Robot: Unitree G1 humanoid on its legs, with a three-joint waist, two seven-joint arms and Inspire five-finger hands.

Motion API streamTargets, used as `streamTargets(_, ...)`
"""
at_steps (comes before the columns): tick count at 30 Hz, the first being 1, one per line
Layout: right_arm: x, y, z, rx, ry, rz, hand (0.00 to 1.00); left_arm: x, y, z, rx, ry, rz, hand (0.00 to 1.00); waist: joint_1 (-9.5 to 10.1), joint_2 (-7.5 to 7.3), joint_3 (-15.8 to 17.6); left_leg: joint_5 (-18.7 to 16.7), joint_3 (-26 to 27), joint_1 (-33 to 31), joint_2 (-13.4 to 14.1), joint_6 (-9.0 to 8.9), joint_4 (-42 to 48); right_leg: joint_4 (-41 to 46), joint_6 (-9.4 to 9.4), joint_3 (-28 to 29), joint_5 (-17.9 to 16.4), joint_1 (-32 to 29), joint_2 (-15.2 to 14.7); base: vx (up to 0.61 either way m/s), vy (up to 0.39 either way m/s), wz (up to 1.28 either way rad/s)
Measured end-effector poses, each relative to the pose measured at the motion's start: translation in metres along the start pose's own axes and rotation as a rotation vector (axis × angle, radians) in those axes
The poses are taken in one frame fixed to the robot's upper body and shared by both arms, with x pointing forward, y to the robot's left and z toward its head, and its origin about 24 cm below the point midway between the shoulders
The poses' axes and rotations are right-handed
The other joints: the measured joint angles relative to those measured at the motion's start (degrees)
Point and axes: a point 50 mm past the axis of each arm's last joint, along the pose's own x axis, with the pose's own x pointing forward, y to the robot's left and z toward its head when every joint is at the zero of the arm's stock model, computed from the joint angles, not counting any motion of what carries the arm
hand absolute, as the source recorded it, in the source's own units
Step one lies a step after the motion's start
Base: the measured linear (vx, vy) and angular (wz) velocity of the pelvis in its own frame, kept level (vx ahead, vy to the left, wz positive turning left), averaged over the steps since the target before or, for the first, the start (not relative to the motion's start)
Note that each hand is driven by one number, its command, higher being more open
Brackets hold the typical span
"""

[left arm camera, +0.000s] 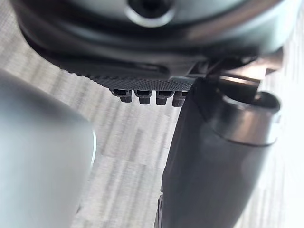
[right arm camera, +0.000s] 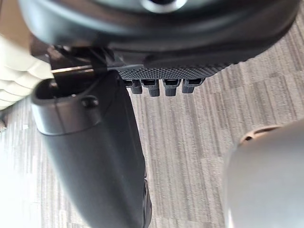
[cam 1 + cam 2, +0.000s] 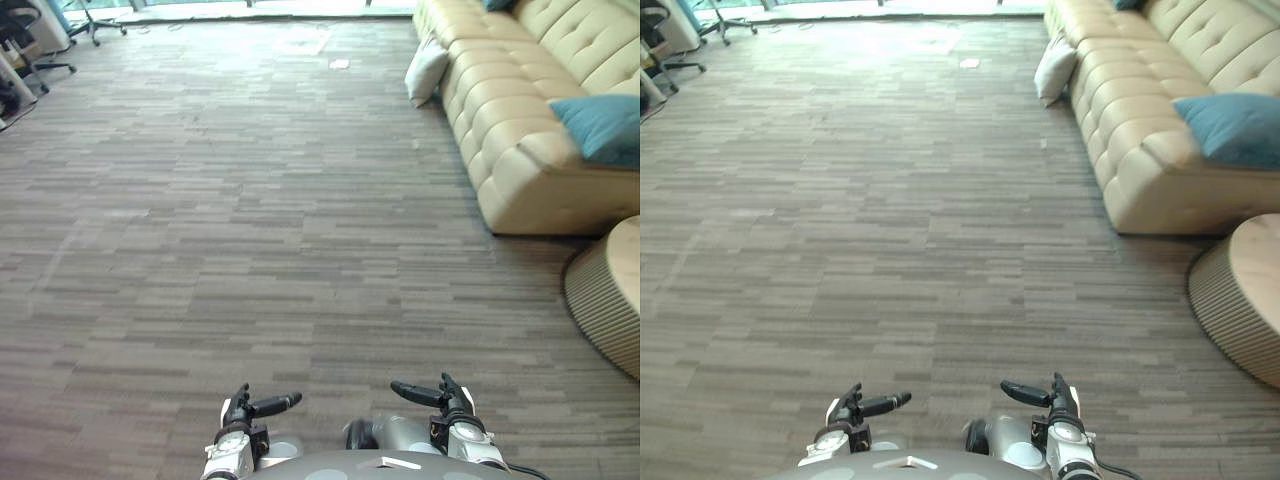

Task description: Pick up cushions and gather them together orderly.

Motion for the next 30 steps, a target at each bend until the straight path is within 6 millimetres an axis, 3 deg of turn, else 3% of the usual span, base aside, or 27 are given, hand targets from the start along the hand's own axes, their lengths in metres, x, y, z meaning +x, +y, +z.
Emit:
streamTargets(1,0.0,0.003,-0.001,-0.006,0.005,0.009,1.0,0.0,-0.001,0.007,-0.01,-0.037,-0.003,1.0,0.82,0.29,-0.1,-1.6,2.5,-6.0,-0.2,2.22,-2.9,-4.0,0.02,2.1,0.2,4.0,0.7,0.56,-0.029,-0.72)
streamTargets(2,0.0,0.005,-0.001,-0.003,0.011,0.012,1.0,0.0,-0.002,0.01,-0.029,-0.055,-0.002,1.0,1.31,0.09,0.1,-3.1,4.8,-9.4,-0.4,3.25,-7.8,-6.0,0.15,3.5,0.3,6.2,0.7,0.47,-0.015,-0.68)
streamTargets(5,-0.001,0.008,-0.002,-0.002,0.018,0.019,1.0,-0.001,-0.004,0.014,-0.063,-0.074,0.004,1.0,2.28,0.32,0.3,-3.1,7.7,-14.4,-2.0,4.14,-22.2,-10.8,0.99,6.2,-0.1,11.6,-0.2,0.43,0.08,-0.52)
streamTargets(6,-0.002,0.01,-0.004,-0.01,0.023,0.023,1.0,-0.001,-0.005,0.017,-0.073,-0.092,0.002,1.0,2.84,0.31,0.3,-0.3,8.4,-16.7,-3.1,4.0,-31.8,-13.1,1.89,7.7,-1.3,14.2,-0.9,0.51,0.151,-0.5)
streamTargets(8,-0.002,0.013,-0.005,-0.038,0.026,0.034,1.0,-0.001,-0.005,0.019,-0.079,-0.105,0.003,1.0,3.28,0.39,0.3,3.0,9.3,-17.8,-3.7,4.37,-39.2,-13.7,2.86,9.2,-3.1,16.0,-1.7,0.61,0.212,-0.49)
streamTargets(9,-0.003,0.016,-0.009,-0.052,0.042,0.046,1.0,-0.001,-0.003,0.021,-0.101,-0.112,0.01,1.0,4.31,-0.76,-0.1,8.5,9.7,-17.8,-4.7,6.38,-39.5,-13.7,4.16,10.6,-4.9,17.4,-3.5,0.76,0.268,-0.61)
streamTargets(10,-0.004,0.019,-0.012,-0.051,0.055,0.055,1.0,-0.001,-0.002,0.02,-0.101,-0.109,0.015,1.0,4.58,-1.39,-1.1,11.4,10.2,-17.6,-5.6,8.62,-38.4,-12.4,4.45,11.7,-5.0,17.7,-5.1,0.69,0.236,-0.58)
streamTargets(11,-0.004,0.021,-0.013,-0.045,0.056,0.059,1.0,-0.001,0.0,0.019,-0.104,-0.107,0.019,1.0,4.53,-1.93,-1.3,12.4,10.8,-17.4,-5.8,10.24,-37.1,-9.6,4.87,12.5,-5.1,16.9,-6.0,0.84,0.299,-0.4)
streamTargets(13,-0.006,0.028,-0.015,-0.013,0.065,0.07,1.0,0.0,0.008,0.022,-0.097,-0.114,0.038,1.0,4.48,-4.77,-1.3,7.0,12.3,-14.8,-8.1,11.32,-33.5,7.0,7.19,13.3,-4.5,12.1,-9.1,0.68,0.259,-0.18)
streamTargets(14,-0.006,0.028,-0.017,-0.01,0.069,0.068,1.0,0.001,0.011,0.022,-0.089,-0.109,0.045,1.0,4.33,-5.57,-1.3,4.9,12.6,-13.0,-9.0,11.58,-32.9,16.0,11.16,13.5,-1.9,9.1,-9.8,0.51,0.196,0.12)
streamTargets(15,-0.006,0.027,-0.016,-0.006,0.061,0.066,1.0,0.003,0.015,0.021,-0.063,-0.088,0.053,1.0,3.62,-6.12,-1.2,1.2,12.0,-9.0,-10.6,12.07,-32.2,33.1,16.95,15.0,5.0,2.7,-10.8,0.64,0.224,0.18)
streamTargets(16,-0.006,0.025,-0.014,-0.007,0.053,0.062,1.0,0.003,0.014,0.018,-0.062,-0.069,0.055,1.0,3.6,-6.16,-1.2,-0.3,11.8,-6.9,-11.0,12.13,-32.2,38.9,17.65,15.0,5.5,0.4,-11.1,0.76,0.235,0.24)
streamTargets(17,-0.005,0.019,-0.011,-0.001,0.033,0.05,1.0,0.004,0.012,0.013,-0.059,-0.035,0.061,1.0,3.27,-5.01,-0.5,-3.4,10.9,-1.5,-11.3,12.5,-33.2,46.2,15.89,13.1,4.2,-4.6,-11.8,0.6,0.155,0.14)
streamTargets(20,-0.006,0.011,-0.005,0.025,-0.021,0.025,1.0,0.003,0.012,0.006,-0.034,-0.007,0.055,1.0,1.88,-4.45,-0.5,-6.6,7.7,8.4,-11.1,11.64,-38.8,44.5,12.64,6.9,2.1,-15.0,-12.5,0.54,0.033,0.39)
streamTargets(21,-0.006,0.011,-0.005,0.025,-0.021,0.024,1.0,0.003,0.012,0.006,-0.033,-0.007,0.055,1.0,1.87,-4.44,-0.5,-6.6,7.6,8.5,-11.1,11.63,-38.9,44.5,12.62,6.9,2.1,-15.1,-12.5,0.57,-0.066,0.65)
streamTargets(22,-0.004,0.003,-0.004,0.038,-0.026,-0.001,1.0,0.002,0.012,0.001,-0.017,0.012,0.05,1.0,0.76,-4.11,-0.3,-7.7,5.6,14.0,-10.0,10.61,-42.6,35.6,11.01,2.7,1.0,-19.6,-12.3,0.77,-0.138,0.55)
streamTargets(24,-0.004,-0.002,-0.005,0.06,-0.021,-0.018,1.0,0.002,0.011,-0.002,-0.013,0.026,0.048,1.0,0.55,-3.94,-0.4,-8.7,4.7,18.2,-9.3,9.65,-45.7,25.7,10.55,-0.1,1.1,-22.2,-11.9,0.67,-0.151,0.53)
streamTargets(25,-0.003,-0.004,-0.003,0.065,-0.031,-0.026,1.0,0.002,0.009,-0.003,0.015,0.03,0.034,1.0,0.09,-3.79,-0.4,-10.2,3.5,21.8,-8.5,8.67,-48.3,12.6,10.06,-0.3,3.4,-24.0,-10.2,0.61,-0.214,0.6)
streamTargets(26,-0.003,-0.006,-0.002,0.076,-0.028,-0.031,1.0,0.0,0.009,-0.008,0.033,0.043,0.029,1.0,-0.73,-3.35,-0.8,-10.6,1.7,23.9,-8.2,8.57,-49.2,11.5,7.62,0.5,10.4,-23.4,-9.1,0.96,-0.336,0.68)
streamTargets(27,-0.003,-0.007,-0.002,0.074,-0.027,-0.032,1.0,-0.001,0.008,-0.012,0.038,0.059,0.025,1.0,-0.88,-2.61,-1.2,-10.4,0.3,24.6,-7.3,8.46,-49.3,12.6,4.31,0.3,9.7,-23.1,-8.3,0.83,-0.314,0.51)
streamTargets(28,-0.002,-0.012,-0.001,0.057,-0.032,-0.043,1.0,-0.002,0.002,-0.015,0.042,0.065,0.005,1.0,-0.55,-1.06,-2.2,-8.3,-2.2,23.9,-5.7,6.17,-47.3,15.3,3.39,-0.9,6.0,-23.3,-7.9,0.99,-0.381,0.37)
streamTargets(29,-0.002,-0.013,0.0,0.061,-0.033,-0.047,1.0,-0.002,-0.002,-0.014,0.053,0.062,-0.013,1.0,-0.57,-0.39,-2.2,-6.7,-3.7,22.9,-5.5,5.21,-44.3,16.9,2.67,-1.7,4.0,-22.9,-8.1,0.78,-0.313,0.43)
streamTargets(30,-0.001,-0.013,0.001,0.06,-0.029,-0.045,1.0,-0.002,-0.006,-0.014,0.052,0.064,-0.025,1.0,-0.79,0.82,-2.3,-1.5,-7.1,17.7,-5.2,2.78,-31.9,15.9,2.39,-2.4,0.6,-19.8,-7.3,0.75,-0.297,0.34)
